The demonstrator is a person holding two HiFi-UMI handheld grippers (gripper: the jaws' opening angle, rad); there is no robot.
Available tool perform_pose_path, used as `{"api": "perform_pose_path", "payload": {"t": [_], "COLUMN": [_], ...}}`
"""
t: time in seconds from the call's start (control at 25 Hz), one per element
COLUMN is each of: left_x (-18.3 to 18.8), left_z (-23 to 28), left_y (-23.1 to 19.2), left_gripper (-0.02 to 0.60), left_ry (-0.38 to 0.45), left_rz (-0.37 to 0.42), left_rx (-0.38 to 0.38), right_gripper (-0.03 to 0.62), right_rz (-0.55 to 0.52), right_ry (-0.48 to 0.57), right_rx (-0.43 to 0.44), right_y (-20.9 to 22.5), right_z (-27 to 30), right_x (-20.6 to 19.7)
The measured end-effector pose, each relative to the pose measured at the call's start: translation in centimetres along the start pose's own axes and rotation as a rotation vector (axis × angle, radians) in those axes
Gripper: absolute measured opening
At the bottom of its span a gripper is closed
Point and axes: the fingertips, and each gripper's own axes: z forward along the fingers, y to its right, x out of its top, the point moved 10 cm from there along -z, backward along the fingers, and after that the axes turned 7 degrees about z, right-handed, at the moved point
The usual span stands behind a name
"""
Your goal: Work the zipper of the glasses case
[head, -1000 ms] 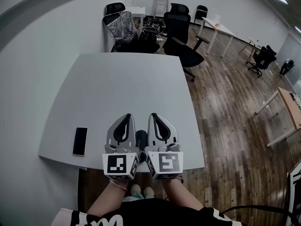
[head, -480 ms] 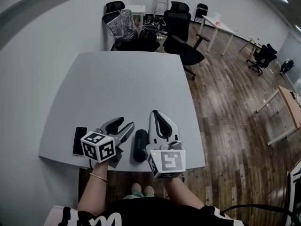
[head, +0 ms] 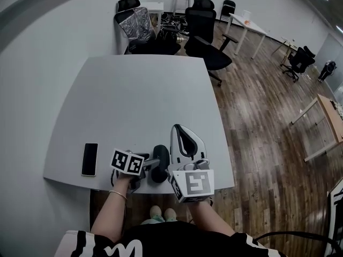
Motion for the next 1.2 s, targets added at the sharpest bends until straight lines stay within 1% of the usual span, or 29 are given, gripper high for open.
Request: {"api": "perform_pose_path", "payload": {"t": [0.12, 0.28, 0.4, 0.48, 0.6, 0.68, 0.72, 0.8, 0.92, 0.96, 1.0, 1.08, 1.16, 1.2], "left_x": [0.0, 1.4, 0.6, 0.2, 0.3, 0.0, 0.0, 0.1, 0.7, 0.9, 1.1, 1.4, 1.7, 1.9], "left_z": [0.3, 1.8, 4.3, 4.8, 5.1, 5.1, 4.8, 3.5, 1.3, 0.5, -0.2, -1.4, -2.4, -2.9], "left_y": [0.7, 1.1, 1.9, 2.4, 2.0, 1.9, 2.1, 2.5, 3.1, 3.5, 4.0, 5.1, 6.3, 6.8], "left_gripper": [0.258, 0.295, 0.307, 0.311, 0.299, 0.291, 0.284, 0.268, 0.262, 0.261, 0.259, 0.259, 0.261, 0.261], "left_ry": [-0.013, -0.059, -0.086, -0.076, -0.063, -0.042, -0.027, -0.006, 0.03, 0.043, 0.051, 0.066, 0.094, 0.113], "left_rz": [-0.016, 0.036, 0.046, 0.041, 0.033, 0.046, 0.074, 0.179, 0.361, 0.428, 0.51, 0.707, 0.887, 0.953], "left_rx": [-0.015, 0.003, -0.004, -0.012, -0.031, -0.041, -0.029, 0.04, 0.189, 0.243, 0.299, 0.402, 0.47, 0.497], "right_gripper": [0.006, 0.006, 0.006, 0.006, 0.006, 0.006, 0.006, 0.008, 0.009, 0.024, 0.044, 0.075, 0.089, 0.092], "right_rz": [0.006, 0.019, 0.029, 0.04, 0.044, 0.05, 0.045, 0.018, -0.013, -0.036, -0.073, -0.144, -0.148, -0.128], "right_ry": [0.001, 0.019, 0.022, 0.025, 0.024, -0.013, -0.046, -0.129, -0.236, -0.276, -0.32, -0.403, -0.447, -0.454], "right_rx": [0.01, 0.018, 0.017, 0.017, 0.015, 0.052, 0.097, 0.189, 0.248, 0.267, 0.288, 0.326, 0.367, 0.385], "right_y": [-0.2, 0.4, 1.2, 1.5, 2.3, 3.0, 3.3, 3.7, 4.4, 4.4, 4.2, 3.5, 2.6, 2.3], "right_z": [-0.1, 0.2, 0.4, 0.3, 0.4, 0.5, 0.7, 1.4, 2.2, 2.4, 2.6, 3.0, 3.4, 3.5], "right_x": [0.6, 0.8, 0.2, 0.4, 0.0, -0.7, -1.1, -1.8, -2.7, -3.1, -3.5, -4.3, -4.8, -4.9]}}
